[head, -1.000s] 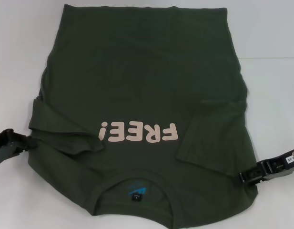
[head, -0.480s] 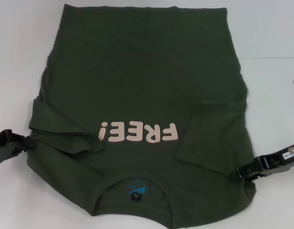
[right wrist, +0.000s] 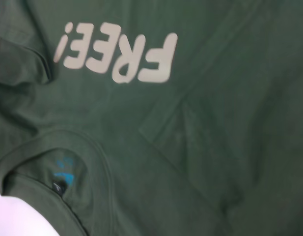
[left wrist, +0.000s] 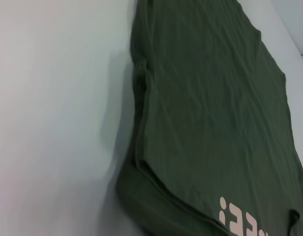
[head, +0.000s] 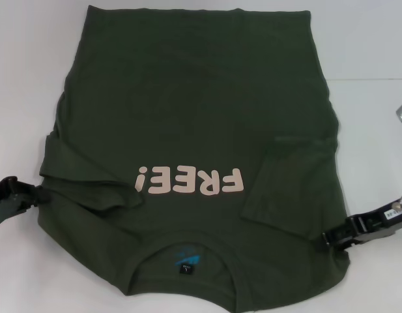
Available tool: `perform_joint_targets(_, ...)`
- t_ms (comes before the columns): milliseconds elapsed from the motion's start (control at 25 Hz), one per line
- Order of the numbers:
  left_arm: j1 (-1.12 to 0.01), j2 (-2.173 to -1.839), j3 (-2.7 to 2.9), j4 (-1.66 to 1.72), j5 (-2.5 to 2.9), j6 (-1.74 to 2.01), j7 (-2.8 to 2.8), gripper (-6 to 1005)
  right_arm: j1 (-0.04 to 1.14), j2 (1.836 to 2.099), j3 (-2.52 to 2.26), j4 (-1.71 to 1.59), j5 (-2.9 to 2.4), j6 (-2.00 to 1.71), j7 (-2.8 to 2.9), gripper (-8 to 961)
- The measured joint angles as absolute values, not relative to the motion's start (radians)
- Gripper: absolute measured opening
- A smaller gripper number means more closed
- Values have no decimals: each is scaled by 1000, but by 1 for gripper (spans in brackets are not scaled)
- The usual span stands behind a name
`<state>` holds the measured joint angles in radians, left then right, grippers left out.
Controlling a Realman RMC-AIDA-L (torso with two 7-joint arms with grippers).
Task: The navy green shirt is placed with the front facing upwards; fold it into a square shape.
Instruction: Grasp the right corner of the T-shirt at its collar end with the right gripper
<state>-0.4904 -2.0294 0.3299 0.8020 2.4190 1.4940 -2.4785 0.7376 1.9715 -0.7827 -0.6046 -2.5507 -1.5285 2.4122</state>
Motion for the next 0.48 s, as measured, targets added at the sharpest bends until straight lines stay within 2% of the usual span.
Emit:
perform_joint_targets(240,-491,-2029,330,801,2409,1495,-2476,35,730,1950,-785,-611,-2570,-1532,2412,734)
perform_joint_targets(480,-488,-2029,330,801,2403,1496,-2476,35,735,1954,-785,-611,-2583,-1533,2412,734)
